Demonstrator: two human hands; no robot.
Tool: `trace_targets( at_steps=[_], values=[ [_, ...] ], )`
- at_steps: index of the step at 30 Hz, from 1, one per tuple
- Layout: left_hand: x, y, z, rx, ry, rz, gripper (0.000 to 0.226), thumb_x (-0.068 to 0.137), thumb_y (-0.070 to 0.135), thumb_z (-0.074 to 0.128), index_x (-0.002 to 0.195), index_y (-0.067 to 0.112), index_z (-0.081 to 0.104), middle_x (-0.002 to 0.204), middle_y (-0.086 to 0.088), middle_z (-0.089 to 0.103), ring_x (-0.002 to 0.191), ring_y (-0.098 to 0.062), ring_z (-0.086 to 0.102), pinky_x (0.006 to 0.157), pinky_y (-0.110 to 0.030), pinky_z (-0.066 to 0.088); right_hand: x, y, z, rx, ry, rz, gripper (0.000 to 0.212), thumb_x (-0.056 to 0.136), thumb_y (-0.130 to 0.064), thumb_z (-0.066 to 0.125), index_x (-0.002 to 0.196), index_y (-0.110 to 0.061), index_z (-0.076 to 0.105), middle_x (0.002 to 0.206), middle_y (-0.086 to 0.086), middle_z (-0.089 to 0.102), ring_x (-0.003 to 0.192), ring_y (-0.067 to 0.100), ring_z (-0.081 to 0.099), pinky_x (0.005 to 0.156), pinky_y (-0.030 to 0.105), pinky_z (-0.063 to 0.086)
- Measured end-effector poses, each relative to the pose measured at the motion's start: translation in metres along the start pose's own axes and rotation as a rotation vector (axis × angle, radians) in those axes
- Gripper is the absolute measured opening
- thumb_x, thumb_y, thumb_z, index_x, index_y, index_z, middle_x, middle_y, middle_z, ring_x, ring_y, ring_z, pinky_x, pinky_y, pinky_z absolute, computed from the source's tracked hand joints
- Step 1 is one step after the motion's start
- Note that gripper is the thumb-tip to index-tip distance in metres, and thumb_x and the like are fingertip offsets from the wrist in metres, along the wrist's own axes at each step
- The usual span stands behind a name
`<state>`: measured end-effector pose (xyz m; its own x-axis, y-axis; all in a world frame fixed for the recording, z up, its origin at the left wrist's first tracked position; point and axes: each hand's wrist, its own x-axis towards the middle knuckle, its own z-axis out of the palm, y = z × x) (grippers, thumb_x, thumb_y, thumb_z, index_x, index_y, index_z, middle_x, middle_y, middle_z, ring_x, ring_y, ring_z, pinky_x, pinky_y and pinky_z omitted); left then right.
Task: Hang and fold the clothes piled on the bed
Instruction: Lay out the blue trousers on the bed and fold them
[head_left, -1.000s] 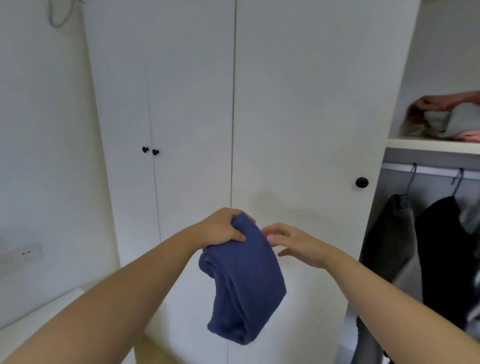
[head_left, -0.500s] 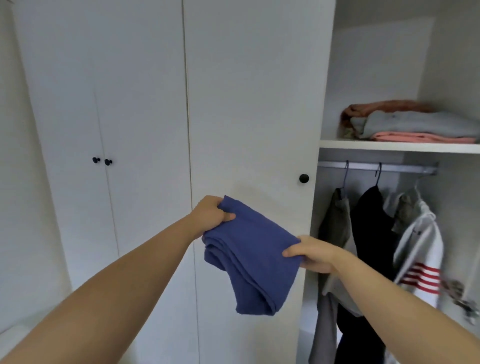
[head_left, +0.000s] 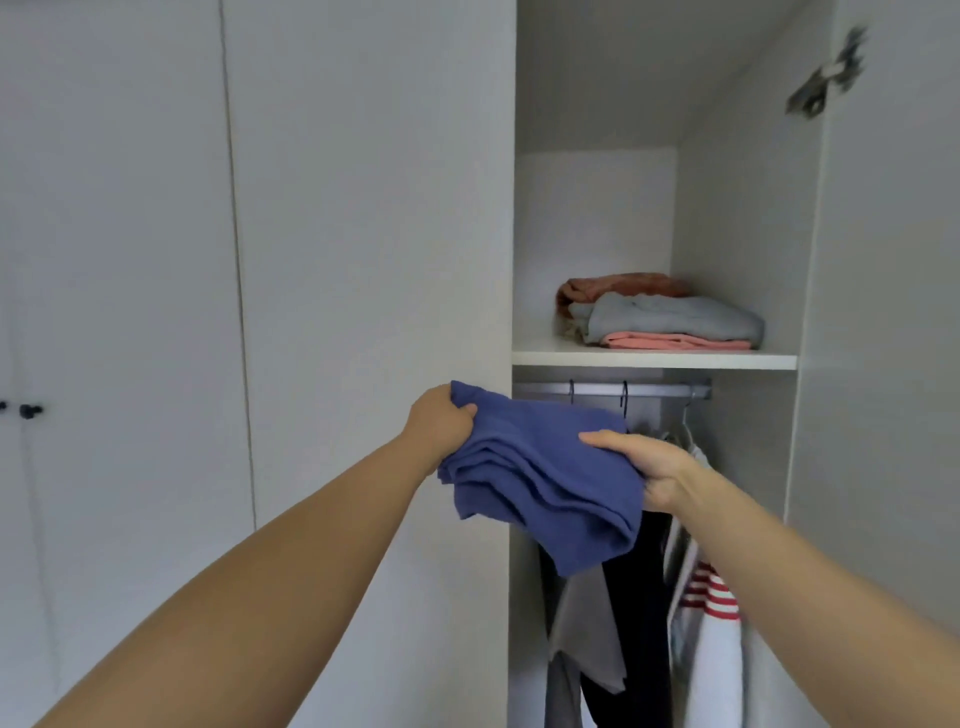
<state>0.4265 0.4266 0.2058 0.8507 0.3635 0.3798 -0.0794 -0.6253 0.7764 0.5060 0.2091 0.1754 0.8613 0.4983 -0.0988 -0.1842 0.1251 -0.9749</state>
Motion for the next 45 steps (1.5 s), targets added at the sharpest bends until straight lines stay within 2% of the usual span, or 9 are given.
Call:
trace_targets(
  at_steps=[6,10,15,20,26,33,40,43,45],
  values=[
    [0.053,0.081,0.044,-0.233,-0.092,-0.034,0.045,0.092,0.026,0.062,0.127,-0.001,0.052,0.122,-0.017,0.059,0.111,-0.034,0.057,0.096,-0.044,0.049,0.012,-0.075,-0.052,-0.065,0.109,-0.126,0.015,0.087,-0.011,0.061,0.093,0.001,0.065,0.078,0.015,0.073,0.063,0.025,0.070,0.066,0.034,0.058],
    [0.091,0.129,0.053,-0.615,-0.450,-0.214,0.019,0.094,0.014,0.059,0.093,-0.004,0.059,0.088,-0.016,0.062,0.075,-0.024,0.061,0.061,-0.029,0.058,0.028,-0.149,-0.081,-0.098,0.154,-0.247,0.031,0.098,-0.022,0.047,0.083,0.003,0.059,0.064,0.014,0.068,0.056,0.022,0.066,0.056,0.028,0.055],
    [0.156,0.158,0.075,-0.570,-0.316,-0.160,0.022,0.099,0.018,0.049,0.080,0.008,0.053,0.075,-0.007,0.058,0.062,-0.018,0.054,0.052,-0.028,0.050,0.065,-0.221,-0.113,-0.336,0.260,-0.308,0.033,0.099,-0.032,0.046,0.086,-0.004,0.056,0.068,0.009,0.068,0.063,0.022,0.063,0.058,0.031,0.053],
    [0.220,0.181,0.113,-0.515,-0.287,-0.185,0.031,0.102,0.028,0.041,0.079,0.012,0.054,0.071,-0.007,0.059,0.052,-0.019,0.055,0.042,-0.026,0.049,0.119,-0.282,-0.147,-0.653,0.429,-0.284,0.034,0.099,-0.036,0.045,0.110,-0.004,0.048,0.108,0.008,0.051,0.098,0.022,0.048,0.083,0.035,0.038],
    [0.289,0.201,0.150,-0.534,-0.241,-0.182,0.042,0.102,0.015,0.041,0.060,0.009,0.042,0.027,0.001,0.041,0.023,-0.007,0.041,0.035,-0.011,0.027,0.203,-0.322,-0.207,-0.763,0.529,-0.347,0.040,0.093,-0.041,0.054,0.120,-0.011,0.053,0.121,0.011,0.055,0.109,0.027,0.052,0.099,0.037,0.040],
    [0.358,0.188,0.200,-0.660,-0.277,-0.231,0.038,0.101,0.008,0.034,0.065,0.005,0.045,0.027,-0.002,0.040,0.017,-0.006,0.034,0.023,-0.012,0.027,0.266,-0.330,-0.252,-1.211,0.768,-0.179,0.049,0.100,-0.042,0.034,0.136,-0.011,0.049,0.145,0.010,0.045,0.133,0.026,0.041,0.111,0.034,0.028],
    [0.364,0.166,0.206,-0.271,-0.320,-0.185,0.026,0.096,0.017,0.047,0.070,0.012,0.049,0.046,-0.001,0.053,0.036,-0.007,0.048,0.036,-0.013,0.034,0.257,-0.310,-0.231,-1.569,0.724,0.132,0.052,0.103,-0.038,0.033,0.145,-0.007,0.036,0.151,0.014,0.034,0.136,0.031,0.035,0.110,0.035,0.026],
    [0.371,0.161,0.209,0.246,0.054,0.112,0.022,0.094,0.027,0.052,0.106,0.011,0.061,0.107,-0.008,0.064,0.095,-0.024,0.060,0.073,-0.026,0.044,0.252,-0.313,-0.221,-1.659,0.909,-0.035,0.042,0.102,-0.026,0.039,0.136,-0.003,0.047,0.142,0.016,0.045,0.129,0.033,0.044,0.106,0.037,0.035],
    [0.367,0.169,0.214,0.232,0.229,0.355,0.028,0.097,0.026,0.044,0.115,0.014,0.063,0.120,-0.010,0.062,0.110,-0.029,0.054,0.088,-0.033,0.046,0.251,-0.320,-0.213,-1.557,0.992,-0.249,0.034,0.098,-0.013,0.041,0.126,0.002,0.054,0.132,0.020,0.053,0.121,0.035,0.051,0.097,0.036,0.042]
  ],
)
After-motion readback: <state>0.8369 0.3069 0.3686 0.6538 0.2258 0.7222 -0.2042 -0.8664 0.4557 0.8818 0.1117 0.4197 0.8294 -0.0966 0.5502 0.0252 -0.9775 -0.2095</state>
